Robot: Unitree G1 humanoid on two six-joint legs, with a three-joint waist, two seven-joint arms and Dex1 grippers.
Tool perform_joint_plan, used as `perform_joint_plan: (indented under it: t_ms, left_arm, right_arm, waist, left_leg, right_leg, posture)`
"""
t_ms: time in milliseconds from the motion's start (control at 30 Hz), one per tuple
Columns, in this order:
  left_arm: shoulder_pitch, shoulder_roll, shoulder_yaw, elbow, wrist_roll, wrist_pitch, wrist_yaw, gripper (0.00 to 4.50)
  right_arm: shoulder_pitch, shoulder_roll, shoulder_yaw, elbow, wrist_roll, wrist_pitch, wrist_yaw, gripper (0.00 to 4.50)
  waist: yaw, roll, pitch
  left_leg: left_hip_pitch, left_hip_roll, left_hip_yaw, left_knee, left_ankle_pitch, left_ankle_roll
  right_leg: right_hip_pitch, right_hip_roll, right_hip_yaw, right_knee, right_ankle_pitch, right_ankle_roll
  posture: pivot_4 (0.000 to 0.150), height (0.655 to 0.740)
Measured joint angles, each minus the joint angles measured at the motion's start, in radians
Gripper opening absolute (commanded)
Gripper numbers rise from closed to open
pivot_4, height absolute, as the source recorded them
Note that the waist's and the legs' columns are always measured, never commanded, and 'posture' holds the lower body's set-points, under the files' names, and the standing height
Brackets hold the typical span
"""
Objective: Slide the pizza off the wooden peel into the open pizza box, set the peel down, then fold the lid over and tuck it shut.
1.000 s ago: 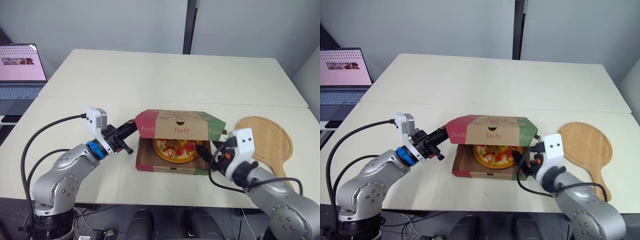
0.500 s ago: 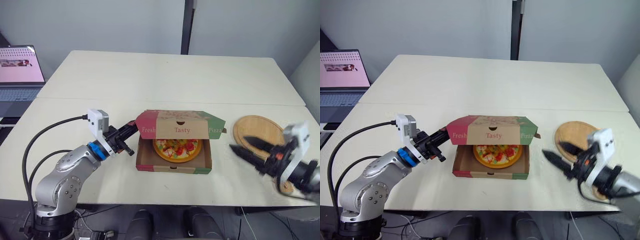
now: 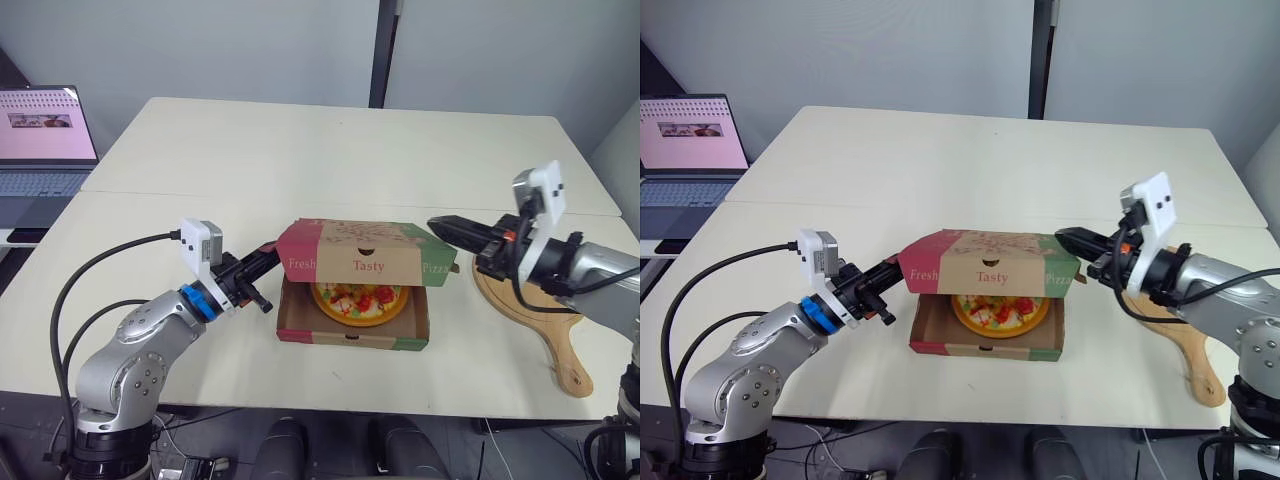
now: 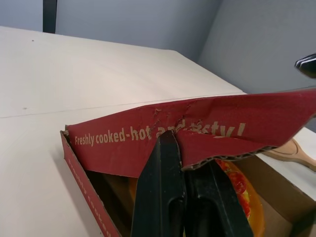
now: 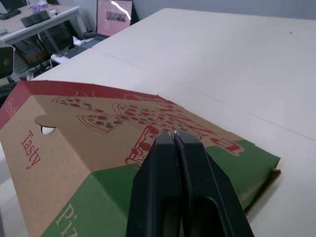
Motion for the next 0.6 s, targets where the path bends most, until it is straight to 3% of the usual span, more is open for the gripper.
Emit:
perform_joint_plan:
  t_ms: [67,200,233,300,400,500,600]
  left_arm:
    - [0.010,0.006,0.004,0.000,-0.016,0.004,-0.010,0.58]
    - [0.053,0.054,0.019,-0.001,-0.042,0.021,-0.051,1.80]
    - [0.062,0.079,0.034,-0.001,-0.062,0.037,-0.064,2.28]
    - [0.064,0.103,0.057,-0.001,-0.088,0.058,-0.070,2.74]
    - [0.085,0.209,0.131,0.018,-0.197,0.163,-0.106,3.63]
    - [0.105,0.330,0.213,0.081,-0.285,0.263,-0.172,3.63]
    - [0.054,0.357,0.275,0.173,-0.329,0.301,-0.170,3.63]
  right_arm:
    - [0.000,-0.001,0.023,0.001,-0.010,-0.005,0.003,0.00]
    - [0.000,-0.005,0.047,0.003,-0.014,-0.009,0.014,0.00]
    - [0.000,-0.007,0.056,0.003,-0.017,-0.013,0.018,0.00]
    - [0.000,-0.008,0.061,0.003,-0.019,-0.016,0.019,0.00]
    - [0.000,-0.009,0.076,0.003,-0.021,-0.025,0.024,0.00]
    - [0.000,-0.017,0.083,0.004,-0.036,-0.031,0.030,0.00]
    - [0.002,-0.020,0.095,0.011,-0.052,-0.040,0.041,0.00]
  waist:
    - [0.000,0.000,0.000]
    - [-0.003,0.000,0.000]
    - [-0.004,0.000,0.000]
    - [-0.004,0.000,0.000]
    - [-0.007,0.001,0.000]
    - [-0.010,0.001,0.001]
    - [-0.008,0.002,0.001]
  left_leg:
    - [0.000,0.000,0.000,0.000,0.000,0.000]
    - [0.000,0.001,0.000,0.000,0.000,0.000]
    - [0.000,0.001,0.000,0.000,0.000,0.000]
    - [0.000,0.001,0.000,0.000,0.000,0.000]
    - [0.000,0.002,0.000,-0.001,0.000,0.000]
    - [0.001,0.002,0.000,-0.001,0.000,0.000]
    - [0.001,0.002,0.000,-0.001,0.000,0.000]
  right_leg:
    - [0.000,0.000,0.000,0.000,0.000,0.000]
    - [0.000,0.000,0.000,0.000,0.000,0.000]
    - [0.000,0.001,-0.001,0.000,0.000,0.000]
    - [0.000,0.001,-0.001,0.000,0.000,0.000]
    - [-0.001,0.001,-0.001,0.000,0.000,-0.001]
    - [-0.002,0.001,-0.001,0.001,-0.001,-0.002]
    - [-0.001,0.000,-0.002,0.001,-0.002,-0.003]
  posture:
    - [0.150,0.7325]
    - [0.150,0.7325]
    - [0.150,0.7325]
    - [0.150,0.7325]
    - [0.150,0.7325]
    - [0.150,0.7325]
    - [0.150,0.7325]
